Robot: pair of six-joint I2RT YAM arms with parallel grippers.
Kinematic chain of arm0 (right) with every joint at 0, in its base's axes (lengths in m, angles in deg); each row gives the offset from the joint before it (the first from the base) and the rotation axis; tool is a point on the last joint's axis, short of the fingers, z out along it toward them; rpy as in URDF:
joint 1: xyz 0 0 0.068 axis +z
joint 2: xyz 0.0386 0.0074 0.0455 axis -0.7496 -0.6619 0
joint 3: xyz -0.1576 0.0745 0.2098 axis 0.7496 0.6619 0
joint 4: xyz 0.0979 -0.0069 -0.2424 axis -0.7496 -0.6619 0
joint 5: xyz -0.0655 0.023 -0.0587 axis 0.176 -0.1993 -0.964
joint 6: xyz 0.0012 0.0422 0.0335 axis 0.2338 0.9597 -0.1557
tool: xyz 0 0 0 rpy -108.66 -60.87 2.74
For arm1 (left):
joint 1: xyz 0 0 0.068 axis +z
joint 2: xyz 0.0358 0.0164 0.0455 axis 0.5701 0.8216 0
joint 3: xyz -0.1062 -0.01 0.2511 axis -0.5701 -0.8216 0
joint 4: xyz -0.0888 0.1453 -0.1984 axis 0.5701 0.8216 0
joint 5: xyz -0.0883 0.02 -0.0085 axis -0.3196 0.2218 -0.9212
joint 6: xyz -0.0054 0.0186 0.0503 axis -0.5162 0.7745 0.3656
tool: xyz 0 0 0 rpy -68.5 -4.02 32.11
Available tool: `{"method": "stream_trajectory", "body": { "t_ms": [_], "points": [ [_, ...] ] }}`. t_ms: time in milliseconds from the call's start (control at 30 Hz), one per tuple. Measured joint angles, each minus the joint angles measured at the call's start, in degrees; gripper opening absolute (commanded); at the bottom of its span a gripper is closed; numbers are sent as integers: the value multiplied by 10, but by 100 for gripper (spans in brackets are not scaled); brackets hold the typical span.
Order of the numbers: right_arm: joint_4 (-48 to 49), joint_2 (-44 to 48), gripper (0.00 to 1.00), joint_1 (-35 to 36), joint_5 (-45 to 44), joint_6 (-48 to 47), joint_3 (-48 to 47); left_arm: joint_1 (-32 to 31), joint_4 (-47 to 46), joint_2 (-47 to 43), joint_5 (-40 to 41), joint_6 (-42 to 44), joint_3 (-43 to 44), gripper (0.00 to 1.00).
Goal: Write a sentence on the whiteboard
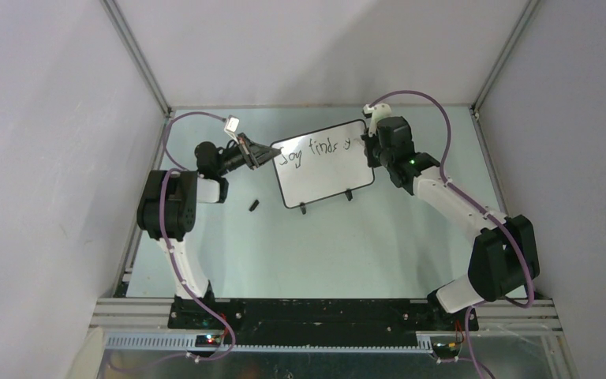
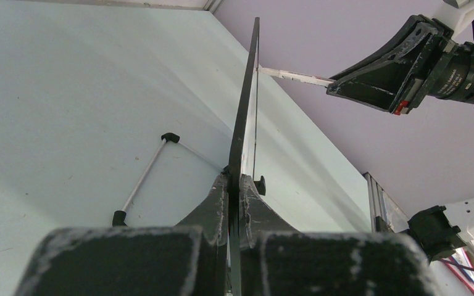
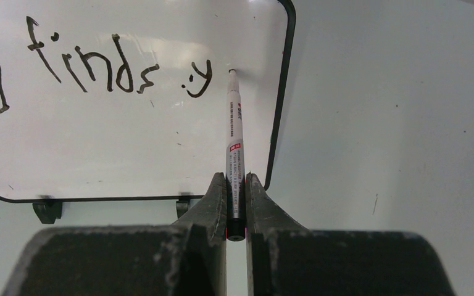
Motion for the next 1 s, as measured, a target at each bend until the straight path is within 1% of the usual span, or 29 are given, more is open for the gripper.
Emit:
{"method": "stream_trajectory", "body": {
  "t_ms": [667, 1000],
  "points": [
    [3, 0, 0, 10, 5, -7, 0, 0, 0, 0, 0, 0, 0, 0],
    [-12, 0, 0, 10, 5, -8, -1, 0, 0, 0, 0, 0, 0, 0]
  ]
}}
